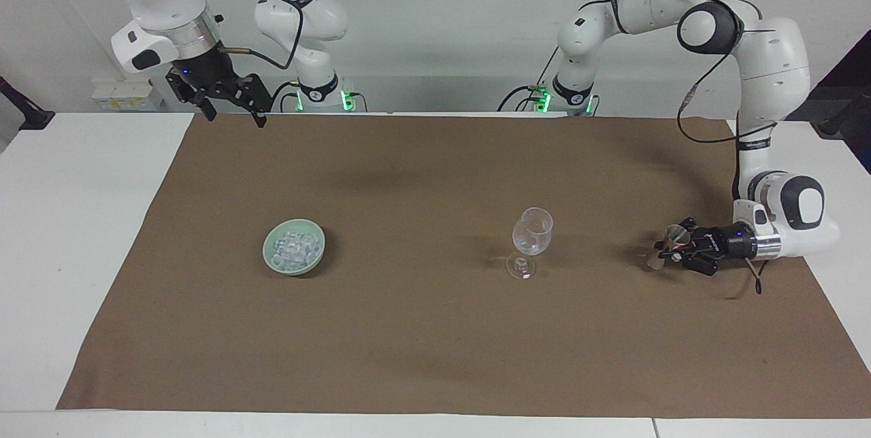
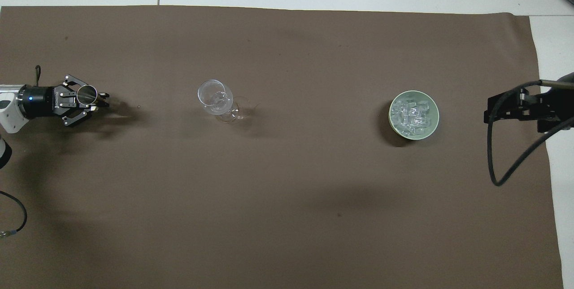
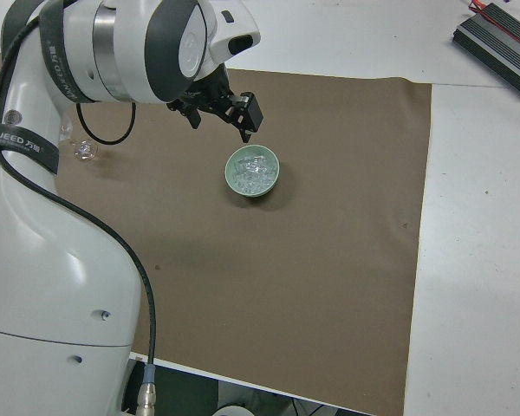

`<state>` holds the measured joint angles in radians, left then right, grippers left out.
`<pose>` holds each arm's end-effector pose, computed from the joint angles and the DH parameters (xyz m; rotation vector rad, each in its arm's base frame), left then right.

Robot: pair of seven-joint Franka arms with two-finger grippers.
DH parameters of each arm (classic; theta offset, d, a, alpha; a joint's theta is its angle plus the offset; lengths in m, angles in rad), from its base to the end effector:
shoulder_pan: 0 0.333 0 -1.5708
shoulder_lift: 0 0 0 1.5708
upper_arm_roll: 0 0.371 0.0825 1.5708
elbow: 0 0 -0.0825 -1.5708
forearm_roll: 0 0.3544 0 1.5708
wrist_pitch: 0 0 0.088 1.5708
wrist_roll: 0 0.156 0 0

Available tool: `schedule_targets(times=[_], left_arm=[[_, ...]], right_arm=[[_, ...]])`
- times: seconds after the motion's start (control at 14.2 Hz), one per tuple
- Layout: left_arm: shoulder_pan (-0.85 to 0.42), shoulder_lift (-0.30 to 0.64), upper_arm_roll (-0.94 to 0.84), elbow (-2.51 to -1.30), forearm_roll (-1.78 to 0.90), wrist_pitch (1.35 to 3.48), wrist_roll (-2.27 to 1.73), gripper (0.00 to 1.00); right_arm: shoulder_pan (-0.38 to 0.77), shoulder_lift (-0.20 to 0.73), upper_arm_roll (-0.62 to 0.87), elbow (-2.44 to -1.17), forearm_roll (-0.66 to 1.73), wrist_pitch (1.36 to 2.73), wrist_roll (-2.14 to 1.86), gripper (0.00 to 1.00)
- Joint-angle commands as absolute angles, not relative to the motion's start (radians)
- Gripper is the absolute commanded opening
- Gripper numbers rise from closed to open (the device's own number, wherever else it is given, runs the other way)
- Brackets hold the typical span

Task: Pour wine and add ice with both arms
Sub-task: 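Carry the metal cup back and set it down with the left gripper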

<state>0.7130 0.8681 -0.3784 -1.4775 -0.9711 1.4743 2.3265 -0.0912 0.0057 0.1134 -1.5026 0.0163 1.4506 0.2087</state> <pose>0.6430 0.1416 0.2696 1.2641 -1.3141 1.1745 0.5118 0.0139 0.6472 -3.1167 0.2891 0.0927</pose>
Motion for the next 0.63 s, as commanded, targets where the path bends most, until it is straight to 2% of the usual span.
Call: schedule_targets(times=[0.0, 0.56], left_arm=[[0.733, 0.876, -0.384, -1.509, -1.0, 1.456, 2.339, 0.0], [0.741, 0.896, -0.38, -1.508, -0.996, 1.46, 2.324, 0.0]], right_arm=[[-0.11, -0.006, 0.123, -1.511, 0.035, 1.454, 0.19, 1.0], [-0.097, -0.002, 0.13, -1.506, -0.029, 1.457, 0.181, 1.0]])
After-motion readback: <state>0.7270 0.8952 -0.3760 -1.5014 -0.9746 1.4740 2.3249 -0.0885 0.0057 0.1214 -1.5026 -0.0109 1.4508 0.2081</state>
